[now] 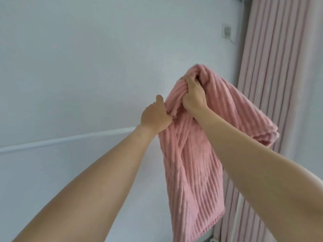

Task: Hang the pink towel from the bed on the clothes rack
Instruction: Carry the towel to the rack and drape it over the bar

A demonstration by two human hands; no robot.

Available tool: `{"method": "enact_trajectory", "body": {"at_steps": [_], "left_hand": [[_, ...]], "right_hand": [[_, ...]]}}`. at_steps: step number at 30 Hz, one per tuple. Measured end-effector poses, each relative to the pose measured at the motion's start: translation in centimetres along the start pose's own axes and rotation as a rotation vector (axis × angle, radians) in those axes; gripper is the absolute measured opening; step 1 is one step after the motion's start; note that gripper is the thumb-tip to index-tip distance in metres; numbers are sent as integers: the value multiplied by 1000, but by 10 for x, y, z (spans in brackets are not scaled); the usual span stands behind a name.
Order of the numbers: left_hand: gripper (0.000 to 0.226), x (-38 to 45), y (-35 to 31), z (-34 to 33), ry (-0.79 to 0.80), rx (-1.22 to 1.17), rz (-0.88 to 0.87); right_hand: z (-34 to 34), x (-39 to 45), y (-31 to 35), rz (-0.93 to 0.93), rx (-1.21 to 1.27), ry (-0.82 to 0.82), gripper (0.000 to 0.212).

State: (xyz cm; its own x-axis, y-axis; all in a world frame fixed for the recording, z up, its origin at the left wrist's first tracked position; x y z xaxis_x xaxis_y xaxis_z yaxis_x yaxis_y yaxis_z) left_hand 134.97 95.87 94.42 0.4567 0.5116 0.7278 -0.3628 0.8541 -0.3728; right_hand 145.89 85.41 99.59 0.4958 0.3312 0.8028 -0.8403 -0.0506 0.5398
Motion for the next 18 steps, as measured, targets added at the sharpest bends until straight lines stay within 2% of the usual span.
{"method": "enact_trajectory", "body": {"at_steps": [2,4,5,7,9,10,12,15,18], "left_hand": [[92,-6,3,-2,48,-77,-21],[107,-13,8,-4,42,-31,-48],[102,-16,13,-4,19,30,-49],[73,-21,21,-5,-30,137,-68],[44,-24,29,-6,-64,160,-74],[40,-24,31,-8,-70,178,-80],[40,-22,34,-10,-69,226,-91],[37,-19,40,-14,-28,277,-72],[35,-17,37,-23,16,357,-58]], "right_hand": [[-30,10,0,-87,164,112,40],[-62,10,-7,-145,131,256,32],[-81,6,-10,-117,32,367,27],[-112,-7,-22,-58,-147,552,26],[-133,-17,-32,-72,-168,680,30],[-141,-20,-34,-74,-159,717,30],[-147,-19,-34,-54,-133,696,22],[-136,-13,-49,-115,-130,515,39],[-127,-8,-69,-133,-258,381,17]]}}
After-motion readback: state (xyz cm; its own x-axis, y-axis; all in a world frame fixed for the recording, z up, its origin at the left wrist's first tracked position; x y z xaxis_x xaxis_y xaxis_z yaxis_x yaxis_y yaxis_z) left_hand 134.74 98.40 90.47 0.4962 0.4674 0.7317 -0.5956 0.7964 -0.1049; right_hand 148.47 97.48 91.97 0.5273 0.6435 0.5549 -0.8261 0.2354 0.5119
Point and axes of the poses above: each hand's wrist, its own x-axis towards the middle knuckle, its own z-axis out of the back of the hand, y = z × x, the point moved 9 cm from there along x, towards the middle knuckle, and after that the axes turned 4 degrees about -y, right-handed, at the moved point
